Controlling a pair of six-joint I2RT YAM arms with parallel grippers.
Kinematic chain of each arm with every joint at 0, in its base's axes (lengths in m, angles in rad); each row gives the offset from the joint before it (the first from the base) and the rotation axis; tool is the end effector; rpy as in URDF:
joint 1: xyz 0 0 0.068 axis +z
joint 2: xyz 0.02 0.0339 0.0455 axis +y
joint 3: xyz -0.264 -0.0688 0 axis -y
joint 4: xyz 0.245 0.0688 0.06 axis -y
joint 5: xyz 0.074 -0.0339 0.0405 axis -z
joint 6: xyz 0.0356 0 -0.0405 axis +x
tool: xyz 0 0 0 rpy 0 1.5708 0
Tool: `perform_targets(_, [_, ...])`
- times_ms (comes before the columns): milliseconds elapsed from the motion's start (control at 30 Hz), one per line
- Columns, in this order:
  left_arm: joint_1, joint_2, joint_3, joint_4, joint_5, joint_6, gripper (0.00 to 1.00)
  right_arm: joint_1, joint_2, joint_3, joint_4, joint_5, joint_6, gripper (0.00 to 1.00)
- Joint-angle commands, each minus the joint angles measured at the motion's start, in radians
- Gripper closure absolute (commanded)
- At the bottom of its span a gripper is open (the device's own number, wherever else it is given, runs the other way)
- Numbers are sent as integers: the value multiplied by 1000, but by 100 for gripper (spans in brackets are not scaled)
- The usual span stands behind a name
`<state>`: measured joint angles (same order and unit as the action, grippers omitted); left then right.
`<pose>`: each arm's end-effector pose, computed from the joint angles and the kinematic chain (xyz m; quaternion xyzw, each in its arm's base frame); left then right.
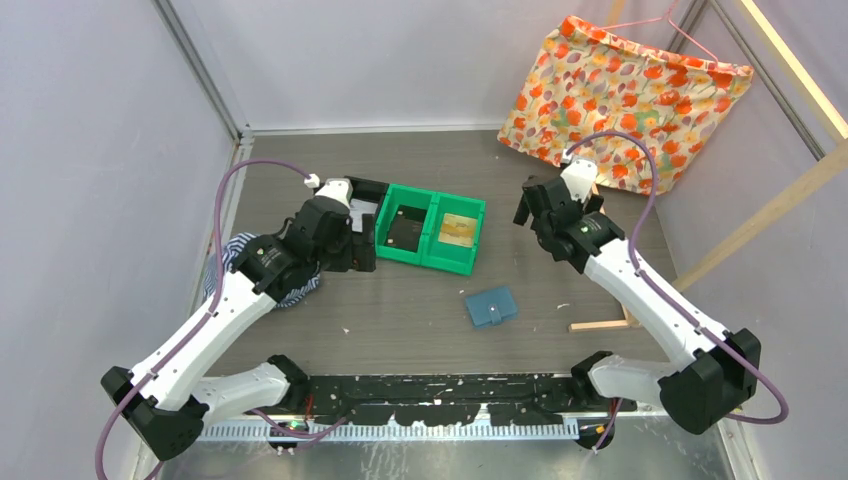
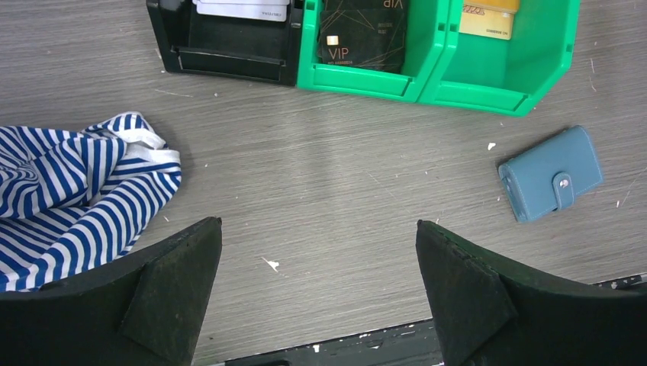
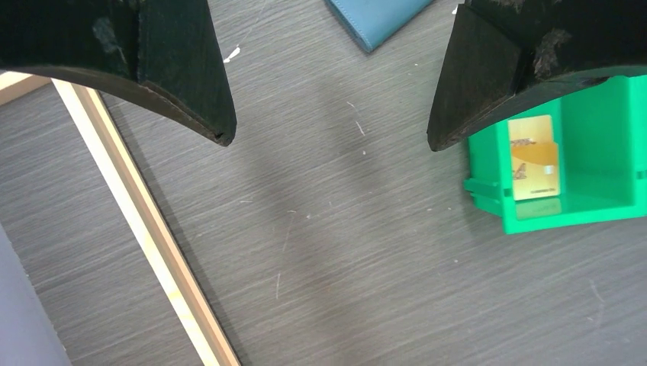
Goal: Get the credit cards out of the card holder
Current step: Open the card holder at the center of the board.
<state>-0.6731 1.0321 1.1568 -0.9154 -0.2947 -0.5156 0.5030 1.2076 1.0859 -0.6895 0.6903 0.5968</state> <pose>0.1599 -0.1142 0.3533 0.0163 0.9164 -0.0981 0.3877 0.2269 0.0990 0.3165 0.1663 0.8671 -0.0856 0.4617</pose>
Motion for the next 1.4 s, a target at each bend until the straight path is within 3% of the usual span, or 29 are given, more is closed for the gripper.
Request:
perform_targets(0, [-2,2,11,34,7,4,0,6,-76,-19,94,-13,-9,0])
perform_targets(533, [-2,19,-14,27,-11,-25,0,6,-37,9,82,-75,8,0])
perform_targets(733, [-1,76,-3,-15,-49,-42,0,6,-4,-8,75,-394,-60,0])
perform_targets(1033, [0,124,-46,42,57,-11,0,7,-16,-253,30,-516,134,1])
perform_targets(1267, [0,165,-61,104,170,28,0,52,-9,-304,61,-636,144,18])
perform_targets(1367, [-1,208,-19,58,165,34,0,114,38,-279,59,-642,102,35])
